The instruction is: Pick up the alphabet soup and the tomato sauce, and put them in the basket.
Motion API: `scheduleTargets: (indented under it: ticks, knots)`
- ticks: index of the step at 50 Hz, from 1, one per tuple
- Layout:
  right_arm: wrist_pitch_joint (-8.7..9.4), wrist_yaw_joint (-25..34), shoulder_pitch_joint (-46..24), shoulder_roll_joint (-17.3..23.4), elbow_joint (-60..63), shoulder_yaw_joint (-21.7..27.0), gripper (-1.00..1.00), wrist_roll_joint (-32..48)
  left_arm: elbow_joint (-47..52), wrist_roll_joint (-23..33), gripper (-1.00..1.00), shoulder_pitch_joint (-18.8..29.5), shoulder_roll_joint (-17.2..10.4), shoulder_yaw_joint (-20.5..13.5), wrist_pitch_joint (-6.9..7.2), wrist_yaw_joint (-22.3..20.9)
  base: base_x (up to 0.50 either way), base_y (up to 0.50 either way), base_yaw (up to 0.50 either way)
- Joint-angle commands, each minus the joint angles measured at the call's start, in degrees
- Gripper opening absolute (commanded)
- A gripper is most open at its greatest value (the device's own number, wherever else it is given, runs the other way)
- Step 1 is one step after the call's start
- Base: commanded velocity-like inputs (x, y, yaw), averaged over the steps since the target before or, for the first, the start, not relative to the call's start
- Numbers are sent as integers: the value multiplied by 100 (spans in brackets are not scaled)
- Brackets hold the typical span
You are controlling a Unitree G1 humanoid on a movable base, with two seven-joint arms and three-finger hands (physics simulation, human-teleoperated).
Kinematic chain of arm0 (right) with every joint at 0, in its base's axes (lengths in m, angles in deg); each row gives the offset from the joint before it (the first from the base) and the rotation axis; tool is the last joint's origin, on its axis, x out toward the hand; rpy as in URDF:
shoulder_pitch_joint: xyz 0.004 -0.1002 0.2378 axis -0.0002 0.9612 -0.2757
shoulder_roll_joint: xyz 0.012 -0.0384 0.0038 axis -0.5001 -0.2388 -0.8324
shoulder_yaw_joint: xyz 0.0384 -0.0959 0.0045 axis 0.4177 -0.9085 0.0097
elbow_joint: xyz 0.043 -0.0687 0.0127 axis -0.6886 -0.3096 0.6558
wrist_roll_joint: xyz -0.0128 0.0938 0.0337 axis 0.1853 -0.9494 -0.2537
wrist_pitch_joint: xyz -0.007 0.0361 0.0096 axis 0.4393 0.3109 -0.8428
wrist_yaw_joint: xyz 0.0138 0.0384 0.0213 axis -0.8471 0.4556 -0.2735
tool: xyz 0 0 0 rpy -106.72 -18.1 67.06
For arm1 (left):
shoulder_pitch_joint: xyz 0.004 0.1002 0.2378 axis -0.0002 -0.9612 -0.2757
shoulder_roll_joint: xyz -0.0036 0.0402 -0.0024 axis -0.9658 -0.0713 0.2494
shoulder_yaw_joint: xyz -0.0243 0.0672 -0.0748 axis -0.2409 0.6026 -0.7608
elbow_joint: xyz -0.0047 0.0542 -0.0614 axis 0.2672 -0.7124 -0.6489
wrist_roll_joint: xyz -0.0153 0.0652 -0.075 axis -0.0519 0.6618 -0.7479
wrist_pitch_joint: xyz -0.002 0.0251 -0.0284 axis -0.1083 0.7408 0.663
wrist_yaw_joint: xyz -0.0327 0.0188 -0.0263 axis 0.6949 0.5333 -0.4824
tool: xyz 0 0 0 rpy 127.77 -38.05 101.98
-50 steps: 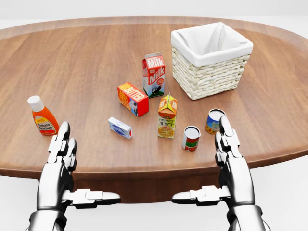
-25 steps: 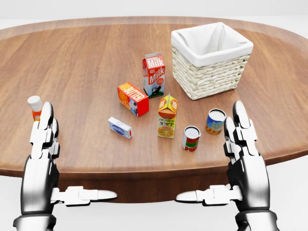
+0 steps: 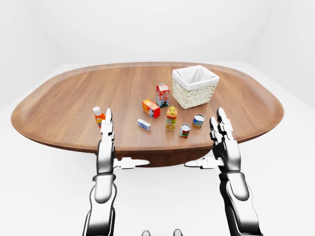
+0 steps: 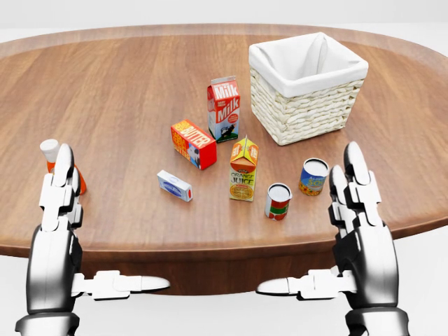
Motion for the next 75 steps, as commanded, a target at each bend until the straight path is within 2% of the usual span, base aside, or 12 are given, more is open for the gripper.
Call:
scheduleTargets:
  ticks: [1,14,75]
  knots:
    - [0,-4,13,-1,48,3,100,-4,-11,-14,100,2,1,3,0,-9,0,0,0]
    - [0,-4,0,0,19,10,100,-16,-16,-20,100,26,0,20,0,-40,17,0,0]
    - [0,15,-19,4,-69,-2,100,4,-223,-93,100,95,-8,44,0,-124,33,0,0]
